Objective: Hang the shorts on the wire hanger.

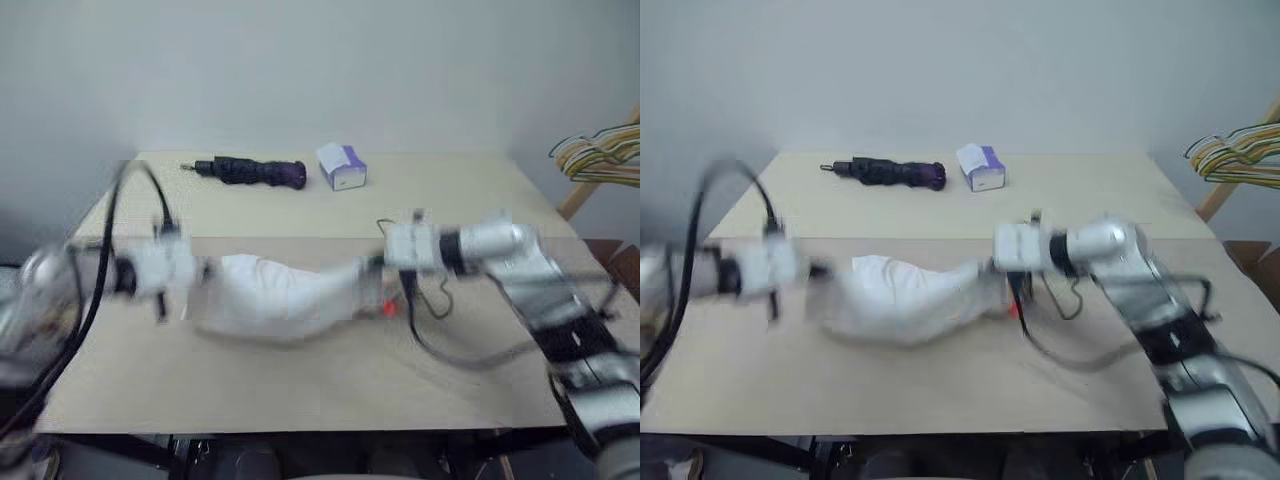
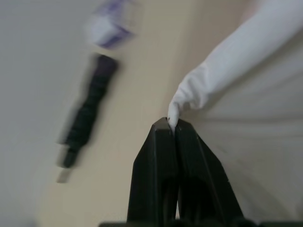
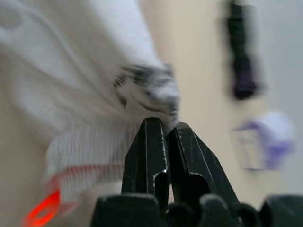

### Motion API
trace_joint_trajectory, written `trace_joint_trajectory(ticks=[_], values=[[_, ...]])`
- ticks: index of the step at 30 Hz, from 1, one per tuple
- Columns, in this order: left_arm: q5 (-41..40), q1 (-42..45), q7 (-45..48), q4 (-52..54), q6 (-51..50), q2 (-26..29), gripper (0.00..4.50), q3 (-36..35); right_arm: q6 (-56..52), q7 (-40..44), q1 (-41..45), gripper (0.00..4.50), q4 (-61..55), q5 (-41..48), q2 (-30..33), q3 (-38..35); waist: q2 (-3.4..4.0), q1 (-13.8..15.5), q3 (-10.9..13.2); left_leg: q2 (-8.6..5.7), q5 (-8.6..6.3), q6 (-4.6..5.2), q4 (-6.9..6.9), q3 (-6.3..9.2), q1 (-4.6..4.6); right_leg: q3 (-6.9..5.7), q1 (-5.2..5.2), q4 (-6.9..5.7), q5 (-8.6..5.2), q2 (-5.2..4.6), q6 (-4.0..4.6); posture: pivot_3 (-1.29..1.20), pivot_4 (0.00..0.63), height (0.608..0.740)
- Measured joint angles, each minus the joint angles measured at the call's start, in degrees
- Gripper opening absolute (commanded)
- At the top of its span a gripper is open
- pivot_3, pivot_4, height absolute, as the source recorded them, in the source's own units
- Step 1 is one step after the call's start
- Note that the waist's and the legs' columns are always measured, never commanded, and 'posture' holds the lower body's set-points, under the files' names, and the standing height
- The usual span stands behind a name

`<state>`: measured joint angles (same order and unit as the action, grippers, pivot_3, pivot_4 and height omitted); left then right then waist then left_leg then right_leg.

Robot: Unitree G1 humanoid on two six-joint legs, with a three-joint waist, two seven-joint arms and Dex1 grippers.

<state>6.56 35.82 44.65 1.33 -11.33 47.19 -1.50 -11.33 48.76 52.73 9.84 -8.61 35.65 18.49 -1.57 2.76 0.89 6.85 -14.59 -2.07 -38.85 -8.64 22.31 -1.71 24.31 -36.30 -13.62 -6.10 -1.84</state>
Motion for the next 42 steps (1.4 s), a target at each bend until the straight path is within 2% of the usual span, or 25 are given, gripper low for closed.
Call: trace_joint_trajectory(ticks=[2,5,7,9,14,19,22,26,29,38,39,42], values=[[3.9,12.1,-13.1,-6.5,0.6,-2.6,0.02,-1.7,3.4,-13.5,8.4,0.00,7.5,-4.3,-2.3,-3.4,-0.01,-0.2,0.0,-0.01,0.02,-0.06,0.31,0.10,0.22,-0.25,0.07,0.14,0.07,-0.01,-0.07,0.08,0.000,0.740],[4.0,19.4,-22.0,-7.6,3.1,-3.0,0.02,-6.5,8.4,-27.1,13.4,0.00,9.6,-8.0,-2.7,-7.9,-0.03,-0.8,-0.1,-0.05,-0.13,-0.23,0.99,0.08,-0.02,-0.93,0.10,0.33,0.07,-0.17,-0.07,0.08,0.000,0.740],[2.5,19.9,-23.3,-5.2,3.9,-2.5,0.02,-9.0,11.2,-31.1,13.5,0.00,6.7,-9.2,-2.8,-9.0,-0.02,-1.7,-0.2,-0.08,-0.13,-0.25,1.15,0.13,-0.21,-1.73,0.06,0.39,0.06,-0.38,-0.08,0.08,0.000,0.740],[0.0,17.6,-21.8,-2.9,3.9,-1.3,0.02,-11.2,13.3,-31.6,10.2,0.00,3.0,-9.7,-2.6,-9.1,-0.02,-2.5,-0.2,-0.07,-0.14,-0.25,1.34,0.28,-0.25,-2.34,0.03,0.37,0.06,-0.47,-0.09,0.08,0.000,0.740],[-9.4,2.2,-10.4,5.2,5.3,3.1,0.02,-16.4,15.7,-26.2,-3.8,0.00,-4.5,-10.0,-1.7,-7.0,0.00,-4.4,-0.1,-0.07,-0.15,-0.26,1.35,0.26,0.02,-2.44,0.00,0.72,0.02,-0.58,-0.10,0.09,0.000,0.740],[-18.8,-23.7,6.7,15.4,0.0,8.6,0.02,-22.8,19.7,-21.0,-13.7,0.00,-8.3,-10.9,-0.2,-3.0,0.00,-5.6,0.0,-0.06,-0.13,-0.15,0.59,0.26,-0.18,-2.17,-0.18,0.50,0.01,-0.63,0.09,0.10,0.000,0.740],[-19.8,-43.7,16.6,21.4,-2.0,10.8,0.02,-26.2,25.0,-17.2,-20.0,0.00,-7.7,-13.2,1.9,2.0,0.02,-5.2,0.0,0.00,-0.26,0.28,0.57,0.27,-0.77,-2.09,-0.42,0.15,-0.15,-0.63,0.05,0.12,0.000,0.740],[-15.5,-64.9,26.6,25.5,-1.0,12.9,0.02,-28.6,29.9,-9.6,-25.5,0.00,-9.5,-12.9,5.4,6.4,0.04,-3.9,0.0,0.04,-0.22,0.28,0.68,0.34,-1.05,-2.06,-0.59,0.04,-0.33,-0.58,0.33,0.12,0.000,0.740],[-13.0,-69.5,28.1,27.8,-1.1,12.9,0.02,-28.7,30.5,-4.9,-27.0,0.00,-12.9,-12.2,6.3,7.4,0.00,-2.4,0.0,0.05,-0.24,0.24,0.68,0.42,-0.77,-2.06,-0.29,-0.05,-0.20,-0.49,0.76,0.12,0.000,0.740],[-9.7,-77.2,31.4,33.3,0.3,12.7,0.02,-32.2,26.0,6.9,-31.8,0.00,-22.8,-7.8,11.6,7.4,-0.04,-1.7,-0.1,0.06,-0.28,0.25,0.66,0.47,-0.60,-2.09,-0.18,0.02,-0.21,-0.45,0.78,0.12,0.000,0.740],[-9.6,-77.3,32.0,33.8,0.8,12.8,0.23,-32.2,25.2,7.9,-32.1,0.00,-23.3,-7.0,11.9,7.3,-0.04,-1.7,-0.1,0.06,-0.28,0.25,0.65,0.48,-0.62,-2.09,-0.20,0.02,-0.21,-0.46,0.78,0.12,0.000,0.740],[-9.7,-74.9,32.0,33.6,1.5,12.7,0.92,-31.0,24.4,10.8,-33.2,0.89,-24.1,-5.3,12.9,7.1,-0.04,-1.7,-0.1,0.06,-0.28,0.25,0.65,0.49,-0.62,-2.09,-0.21,0.03,-0.21,-0.45,0.78,0.11,0.000,0.740]])
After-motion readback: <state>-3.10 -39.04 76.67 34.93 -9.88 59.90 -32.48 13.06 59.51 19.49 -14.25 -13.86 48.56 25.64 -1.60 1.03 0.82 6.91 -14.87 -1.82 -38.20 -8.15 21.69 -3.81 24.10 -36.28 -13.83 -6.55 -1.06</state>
